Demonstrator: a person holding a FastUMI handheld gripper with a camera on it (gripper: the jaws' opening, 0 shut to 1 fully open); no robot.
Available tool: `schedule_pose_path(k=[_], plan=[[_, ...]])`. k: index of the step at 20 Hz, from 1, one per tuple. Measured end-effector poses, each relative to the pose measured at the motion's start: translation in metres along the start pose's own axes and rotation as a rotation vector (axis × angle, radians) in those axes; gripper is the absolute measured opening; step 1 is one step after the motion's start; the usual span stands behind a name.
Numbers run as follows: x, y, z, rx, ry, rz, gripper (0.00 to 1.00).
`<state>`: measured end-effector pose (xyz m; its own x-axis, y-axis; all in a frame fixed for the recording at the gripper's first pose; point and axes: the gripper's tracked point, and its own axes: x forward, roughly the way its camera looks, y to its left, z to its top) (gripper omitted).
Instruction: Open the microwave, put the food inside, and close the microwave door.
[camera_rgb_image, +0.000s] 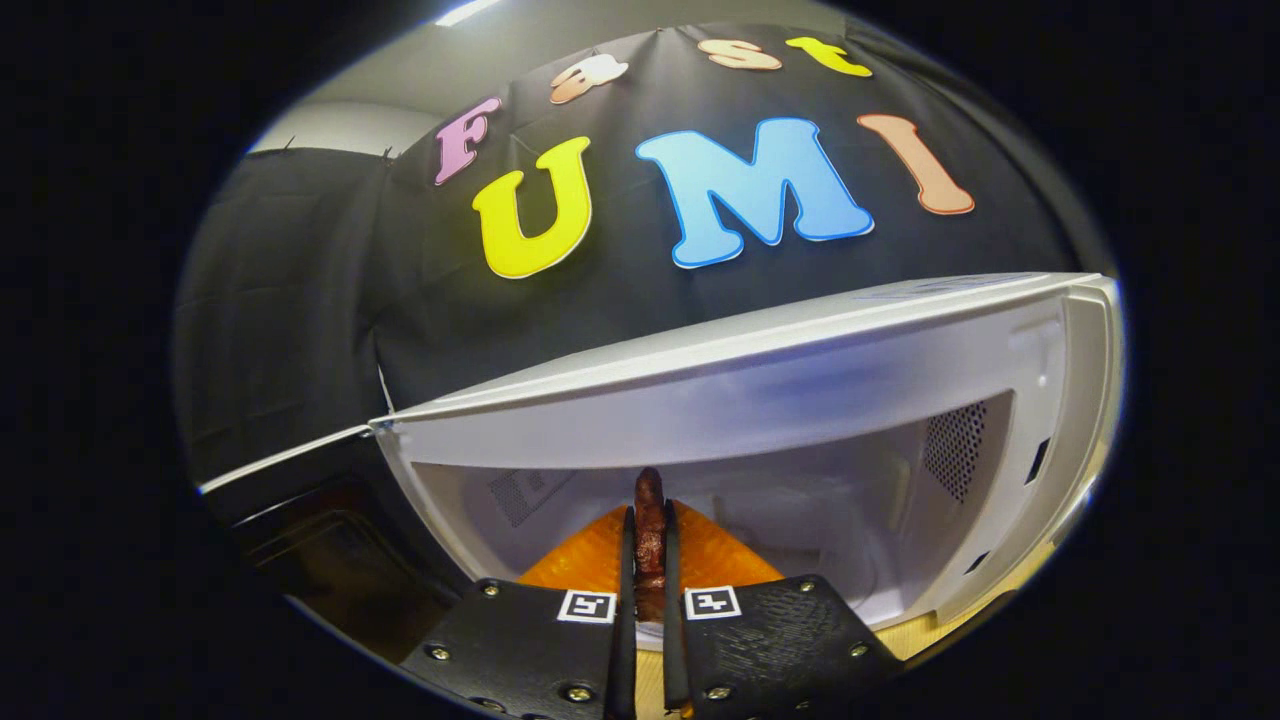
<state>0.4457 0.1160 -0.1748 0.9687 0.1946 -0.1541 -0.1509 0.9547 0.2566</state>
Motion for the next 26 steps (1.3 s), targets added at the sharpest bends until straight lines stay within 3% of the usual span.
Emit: schedule_pose_path(k=[6,8,10,13,15,19,21,26], plan=[[0.011,-0.017,0.0,-0.163,-0.042,-0.079,0.14],[0.014,-0.033,-0.005,-0.223,-0.035,-0.131,0.26],[0.018,-0.041,-0.006,-0.216,-0.032,-0.118,0.32],[0.024,-0.059,-0.013,-0.184,0.002,-0.171,0.41],[0.026,-0.06,-0.015,-0.171,0.007,-0.145,0.47],[0.028,-0.08,-0.021,-0.182,0.021,-0.195,0.58],[0.028,-0.087,-0.024,-0.23,0.022,-0.218,0.69],[0.031,-0.077,-0.04,-0.373,0.009,-0.192,0.79]])
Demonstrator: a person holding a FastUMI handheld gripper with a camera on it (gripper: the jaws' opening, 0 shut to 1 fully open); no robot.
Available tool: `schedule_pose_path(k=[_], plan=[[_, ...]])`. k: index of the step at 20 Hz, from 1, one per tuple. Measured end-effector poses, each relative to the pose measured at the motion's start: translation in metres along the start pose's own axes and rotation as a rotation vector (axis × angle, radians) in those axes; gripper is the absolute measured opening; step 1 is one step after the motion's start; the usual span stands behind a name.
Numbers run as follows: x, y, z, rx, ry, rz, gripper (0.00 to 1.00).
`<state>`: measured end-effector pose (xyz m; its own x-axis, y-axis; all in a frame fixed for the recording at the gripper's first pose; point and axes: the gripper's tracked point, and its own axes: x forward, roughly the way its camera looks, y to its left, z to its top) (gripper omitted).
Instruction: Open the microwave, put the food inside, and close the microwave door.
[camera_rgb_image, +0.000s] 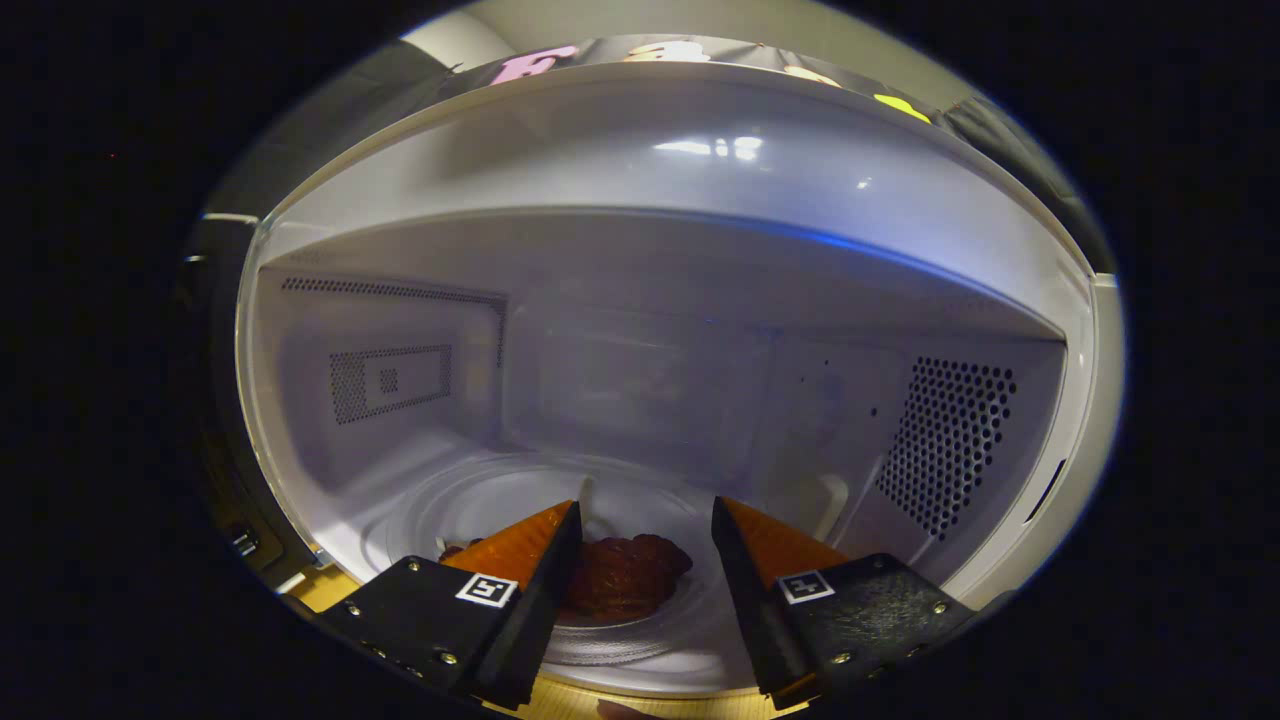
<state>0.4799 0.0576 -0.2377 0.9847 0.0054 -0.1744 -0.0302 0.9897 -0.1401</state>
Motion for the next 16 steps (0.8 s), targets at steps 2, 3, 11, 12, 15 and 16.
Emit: schedule_pose_path(k=[2,3,11,12,15,16], plan=[[-0.009,0.003,0.003,-0.003,0.004,0.021,0.8],[-0.016,0.007,0.007,0.003,0.009,0.042,0.8],[-0.139,0.065,0.084,0.038,-0.055,0.299,0.8],[-0.16,0.074,0.093,0.034,-0.067,0.337,0.8],[-0.229,0.104,0.125,0.046,-0.133,0.448,0.8],[-0.251,0.114,0.134,0.051,-0.155,0.482,0.8]])
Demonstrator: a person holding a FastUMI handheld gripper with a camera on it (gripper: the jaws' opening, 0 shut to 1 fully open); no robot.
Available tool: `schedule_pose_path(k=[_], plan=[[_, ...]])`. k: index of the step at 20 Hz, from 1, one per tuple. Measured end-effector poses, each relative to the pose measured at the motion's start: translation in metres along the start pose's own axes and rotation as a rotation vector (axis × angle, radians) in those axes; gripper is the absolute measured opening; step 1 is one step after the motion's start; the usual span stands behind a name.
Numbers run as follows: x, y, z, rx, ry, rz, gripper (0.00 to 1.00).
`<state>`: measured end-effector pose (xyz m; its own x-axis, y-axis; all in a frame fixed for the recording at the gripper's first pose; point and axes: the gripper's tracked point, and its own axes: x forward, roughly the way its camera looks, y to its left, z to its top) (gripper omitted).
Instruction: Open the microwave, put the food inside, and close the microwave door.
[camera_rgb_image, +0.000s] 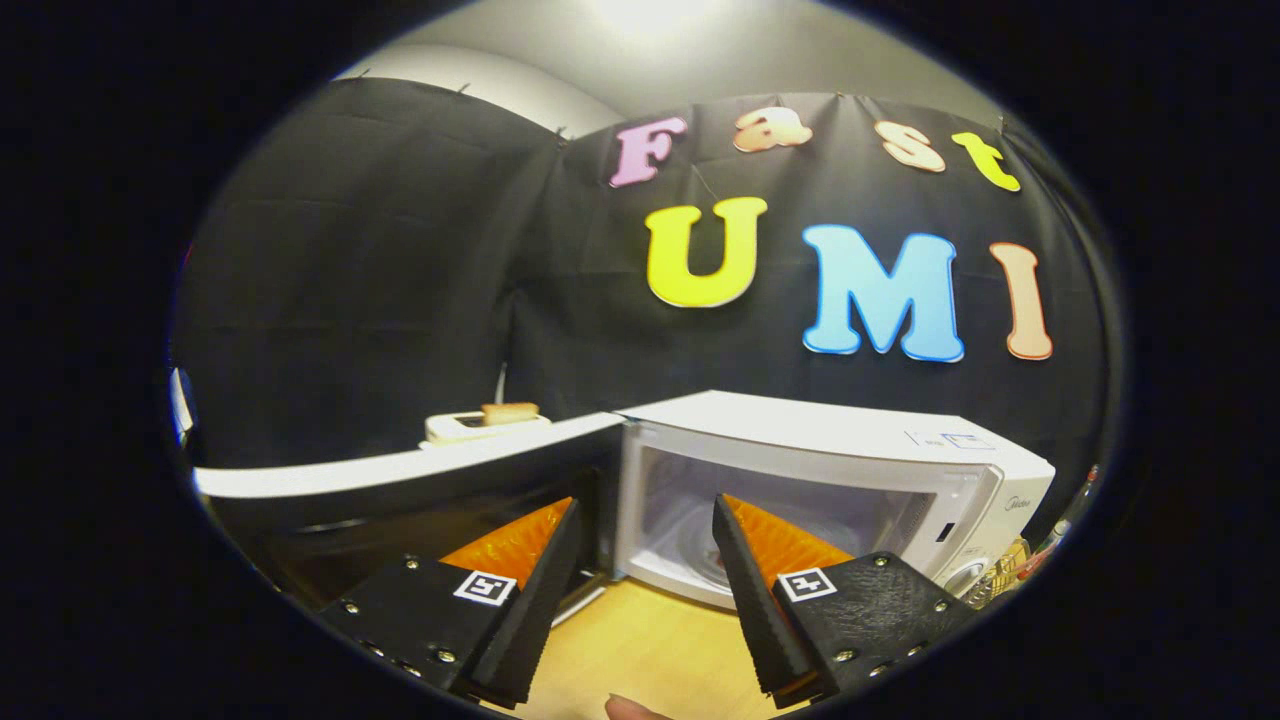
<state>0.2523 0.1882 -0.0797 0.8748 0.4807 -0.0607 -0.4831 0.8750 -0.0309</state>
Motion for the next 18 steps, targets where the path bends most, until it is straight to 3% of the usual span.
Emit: schedule_pose_path(k=[5,12,18], plan=[[-0.057,0.083,0.043,0.06,-0.07,0.154,0.8],[-0.1,0.166,0.065,0.077,-0.12,0.227,0.8],[-0.078,0.25,0.012,0.058,-0.01,0.281,0.8]])
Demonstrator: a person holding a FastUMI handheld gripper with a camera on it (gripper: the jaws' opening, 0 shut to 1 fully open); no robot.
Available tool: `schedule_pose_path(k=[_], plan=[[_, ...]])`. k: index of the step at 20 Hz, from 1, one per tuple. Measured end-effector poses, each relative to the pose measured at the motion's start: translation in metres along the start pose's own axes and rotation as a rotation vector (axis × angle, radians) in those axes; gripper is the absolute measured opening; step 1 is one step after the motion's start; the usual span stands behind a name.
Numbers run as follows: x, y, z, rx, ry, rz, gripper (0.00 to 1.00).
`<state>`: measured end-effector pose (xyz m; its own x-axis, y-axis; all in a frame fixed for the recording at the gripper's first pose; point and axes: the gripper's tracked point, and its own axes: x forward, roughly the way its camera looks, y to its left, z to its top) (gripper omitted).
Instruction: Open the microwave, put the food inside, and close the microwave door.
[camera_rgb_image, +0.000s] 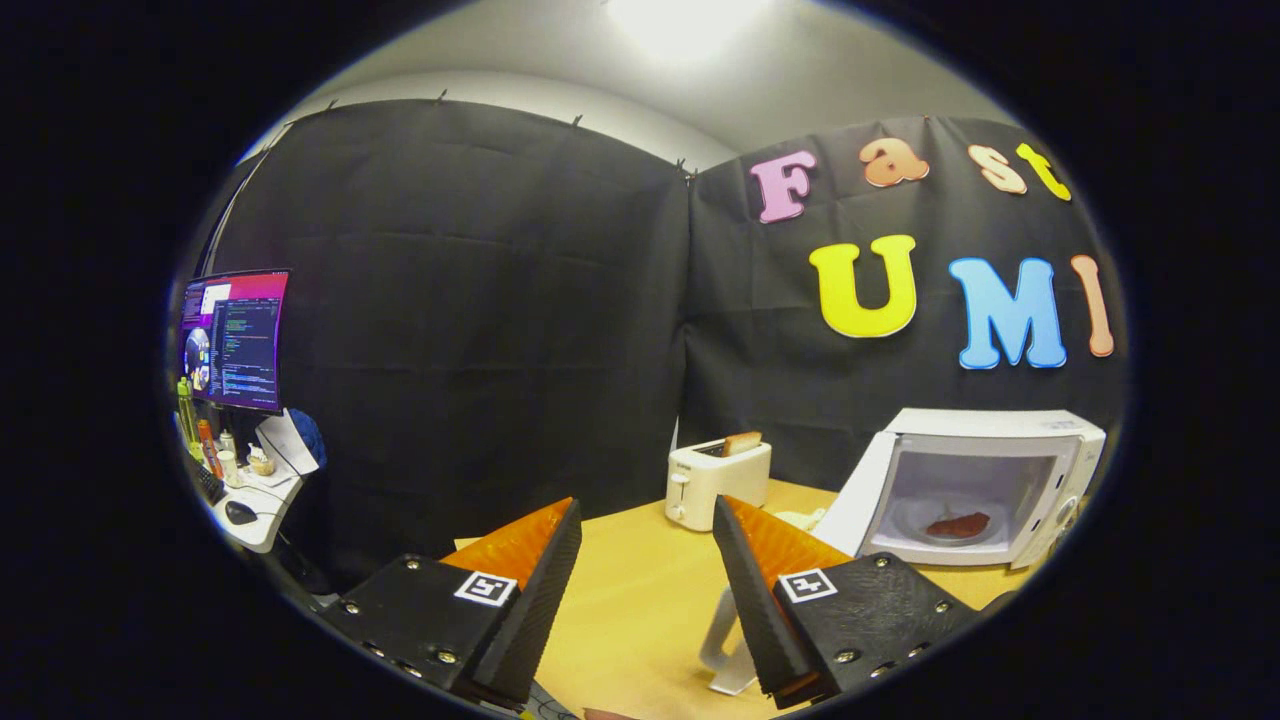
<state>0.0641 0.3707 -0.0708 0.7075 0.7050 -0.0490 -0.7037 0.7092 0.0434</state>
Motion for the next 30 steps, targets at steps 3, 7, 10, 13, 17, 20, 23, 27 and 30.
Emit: schedule_pose_path(k=[3,7,10,13,17,20,23,27,30], plan=[[0.021,0.002,-0.04,0.027,0.073,-0.028,0.8],[0.036,-0.033,-0.088,0.071,0.168,-0.131,0.34],[0.031,-0.044,-0.101,0.076,0.185,-0.149,0.01],[0.012,-0.076,-0.099,0.001,0.157,-0.232,0.01],[-0.017,-0.128,-0.096,0.014,0.166,-0.324,0.01],[-0.035,-0.17,-0.087,-0.031,0.147,-0.403,0.01],[-0.05,-0.215,-0.079,-0.061,0.137,-0.484,0.01],[-0.065,-0.272,-0.074,-0.054,0.128,-0.582,0.01],[-0.076,-0.31,-0.069,-0.044,0.116,-0.649,0.01]])
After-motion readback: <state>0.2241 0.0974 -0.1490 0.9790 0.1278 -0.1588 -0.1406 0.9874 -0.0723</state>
